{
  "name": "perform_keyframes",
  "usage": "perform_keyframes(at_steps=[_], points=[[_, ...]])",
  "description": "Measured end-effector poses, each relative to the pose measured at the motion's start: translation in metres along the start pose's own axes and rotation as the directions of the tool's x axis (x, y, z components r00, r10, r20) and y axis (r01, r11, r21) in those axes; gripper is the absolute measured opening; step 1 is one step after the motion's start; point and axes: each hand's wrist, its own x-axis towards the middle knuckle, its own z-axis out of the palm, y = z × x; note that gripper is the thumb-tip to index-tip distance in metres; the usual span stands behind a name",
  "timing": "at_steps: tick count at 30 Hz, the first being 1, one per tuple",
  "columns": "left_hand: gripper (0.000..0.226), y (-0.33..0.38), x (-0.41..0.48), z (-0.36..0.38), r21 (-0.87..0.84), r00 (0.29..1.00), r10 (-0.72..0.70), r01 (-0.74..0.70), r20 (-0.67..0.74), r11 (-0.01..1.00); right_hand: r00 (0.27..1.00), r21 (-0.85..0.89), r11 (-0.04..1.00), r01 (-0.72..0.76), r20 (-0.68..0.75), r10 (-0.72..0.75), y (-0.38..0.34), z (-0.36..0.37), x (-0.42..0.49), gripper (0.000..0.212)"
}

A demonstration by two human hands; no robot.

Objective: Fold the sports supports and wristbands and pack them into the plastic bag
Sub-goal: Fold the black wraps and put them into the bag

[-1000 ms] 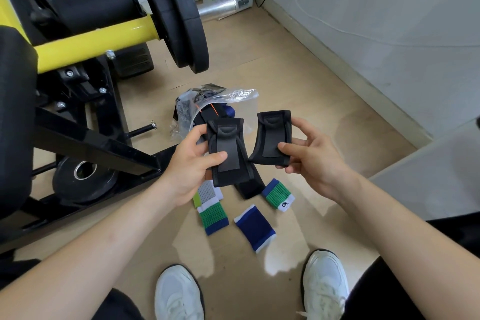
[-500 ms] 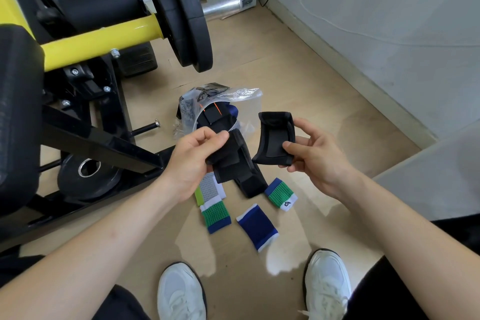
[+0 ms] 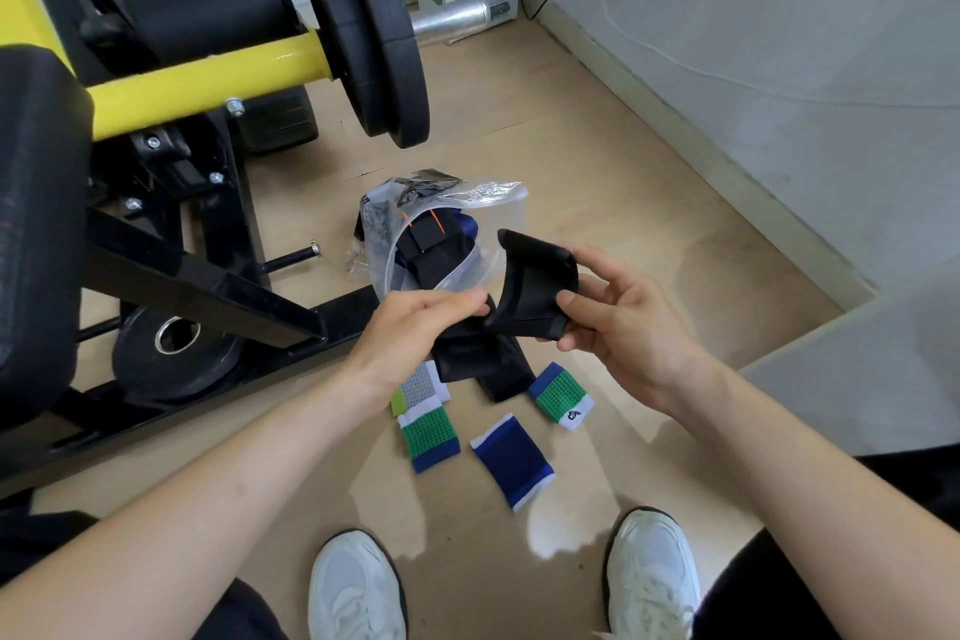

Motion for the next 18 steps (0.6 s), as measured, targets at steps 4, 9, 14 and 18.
perform_keyframes(at_steps=[4, 9, 14, 18], points=[[0.013, -0.003, 0.002, 0.002, 0.012, 0.997, 0.08, -0.08, -0.014, 0.997, 1.0, 0.031, 1.0, 0.005, 0.03, -0.006, -0.001, 0.004, -0.002, 0.04], [0.02, -0.006, 0.005, 0.0, -0.076, 0.994, 0.104, -0.105, -0.017, 0.992, 0.999, -0.018, 0.999, 0.038, 0.021, -0.037, -0.002, 0.01, -0.005, 0.009], [0.032, -0.004, 0.005, 0.002, -0.118, 0.993, 0.117, -0.12, -0.029, 0.986, 0.993, -0.195, 0.975, 0.109, -0.026, -0.116, 0.006, 0.01, -0.005, 0.019], [0.031, -0.01, 0.006, 0.001, -0.048, 0.978, 0.185, -0.19, -0.094, 0.981, 0.998, -0.231, 0.972, 0.043, -0.031, -0.052, 0.005, 0.006, -0.003, 0.04]])
